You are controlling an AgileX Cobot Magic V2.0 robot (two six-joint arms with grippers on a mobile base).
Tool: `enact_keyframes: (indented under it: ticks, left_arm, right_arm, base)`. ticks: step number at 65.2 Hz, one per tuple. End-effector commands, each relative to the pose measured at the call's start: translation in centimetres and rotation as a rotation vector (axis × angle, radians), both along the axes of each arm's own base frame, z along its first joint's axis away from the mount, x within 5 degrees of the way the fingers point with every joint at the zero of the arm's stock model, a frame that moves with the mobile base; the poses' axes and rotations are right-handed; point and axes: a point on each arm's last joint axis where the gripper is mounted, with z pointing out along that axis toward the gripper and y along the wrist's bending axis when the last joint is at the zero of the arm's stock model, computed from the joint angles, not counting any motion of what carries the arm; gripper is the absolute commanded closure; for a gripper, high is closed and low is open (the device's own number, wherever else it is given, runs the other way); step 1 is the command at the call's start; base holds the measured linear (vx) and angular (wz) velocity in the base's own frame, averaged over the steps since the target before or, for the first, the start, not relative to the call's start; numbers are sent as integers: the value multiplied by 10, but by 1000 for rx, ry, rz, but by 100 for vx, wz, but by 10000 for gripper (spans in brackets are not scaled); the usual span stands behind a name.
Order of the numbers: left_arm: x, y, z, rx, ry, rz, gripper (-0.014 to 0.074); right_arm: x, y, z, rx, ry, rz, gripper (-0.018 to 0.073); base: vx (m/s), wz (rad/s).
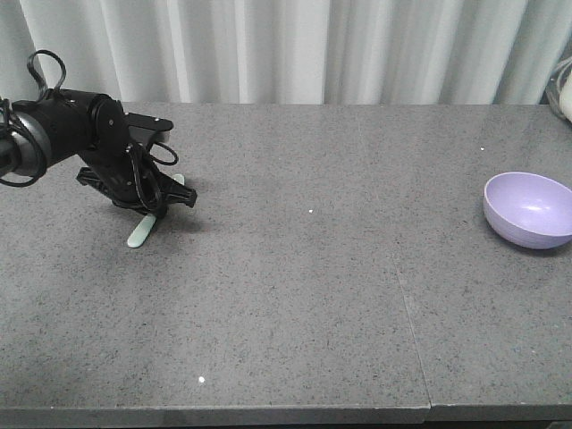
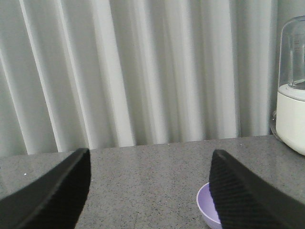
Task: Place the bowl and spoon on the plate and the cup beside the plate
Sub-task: 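Close left gripper on spoon handle, right gripper on lavender bowl rim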
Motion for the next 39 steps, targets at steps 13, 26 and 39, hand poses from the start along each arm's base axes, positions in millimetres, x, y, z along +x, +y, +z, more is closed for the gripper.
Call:
enact_keyframes:
  ticks: [13, 26, 39]
  left_arm:
    - [-20, 1, 7, 10, 143, -19, 604]
    - [-29, 3, 69, -31, -61, -15, 604]
    - [-53, 9, 145, -83, -307, -10, 604]
  right_arm:
    - [0, -1, 14, 5, -80, -14, 42]
    - [1, -2, 14, 5, -76, -15, 42]
    - [12, -1, 10, 4, -14, -9, 42]
  base:
    - [0, 0]
    - [0, 0]
    - [0, 0]
